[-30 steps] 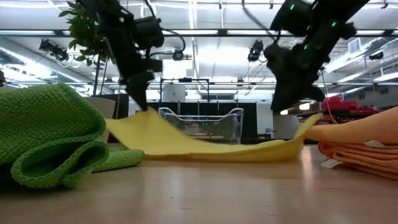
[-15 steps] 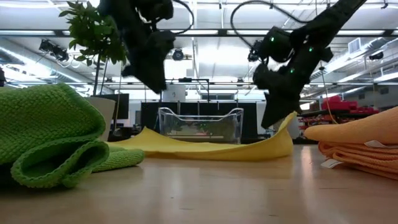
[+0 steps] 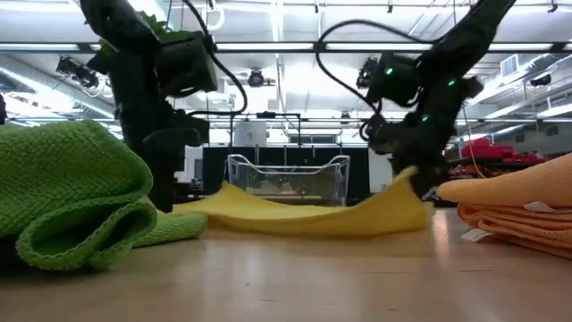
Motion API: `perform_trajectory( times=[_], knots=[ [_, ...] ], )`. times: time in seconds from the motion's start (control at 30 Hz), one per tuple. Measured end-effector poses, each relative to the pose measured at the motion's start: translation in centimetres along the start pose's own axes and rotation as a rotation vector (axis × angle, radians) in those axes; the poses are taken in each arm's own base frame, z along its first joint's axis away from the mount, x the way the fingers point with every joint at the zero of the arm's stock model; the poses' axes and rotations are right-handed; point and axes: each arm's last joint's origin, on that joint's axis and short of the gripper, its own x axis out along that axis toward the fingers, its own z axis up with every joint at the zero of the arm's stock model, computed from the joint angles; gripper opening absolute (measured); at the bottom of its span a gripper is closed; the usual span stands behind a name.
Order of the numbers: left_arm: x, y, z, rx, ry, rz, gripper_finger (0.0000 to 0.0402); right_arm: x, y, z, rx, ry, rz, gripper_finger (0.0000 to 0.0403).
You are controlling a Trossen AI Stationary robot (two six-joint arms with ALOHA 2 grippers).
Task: Fold microfiber towels
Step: Fold the yellow towel on the table
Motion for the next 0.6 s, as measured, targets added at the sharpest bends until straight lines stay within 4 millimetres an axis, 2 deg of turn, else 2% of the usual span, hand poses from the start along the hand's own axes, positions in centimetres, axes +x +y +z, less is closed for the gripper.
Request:
perform_trajectory(
  times=[0.13,0.33,0.4,0.47,0.6],
  knots=[
    [0.8,2.1,0.5,0.008,-0.028,0.065,0.0009,-0.8,3.2,-2.2,0.056,0.019,0.075,0.0002],
    [0.8,4.6,3.2,0.020,-0.089,0.148,0.0016,-1.1,7.7,-4.7,0.057,0.003,0.251,0.0002],
    [-0.2,4.4,4.3,0.034,-0.103,0.129,0.0010,-1.5,8.2,-5.0,0.053,-0.013,0.238,0.0002],
    [-2.0,3.6,5.0,0.084,-0.110,0.083,0.0006,-2.3,8.4,-4.7,0.067,-0.057,0.213,0.0002],
    [-5.7,0.8,4.0,0.207,-0.110,0.013,0.0013,-4.7,9.0,-3.4,0.060,-0.155,0.211,0.0001]
  ],
)
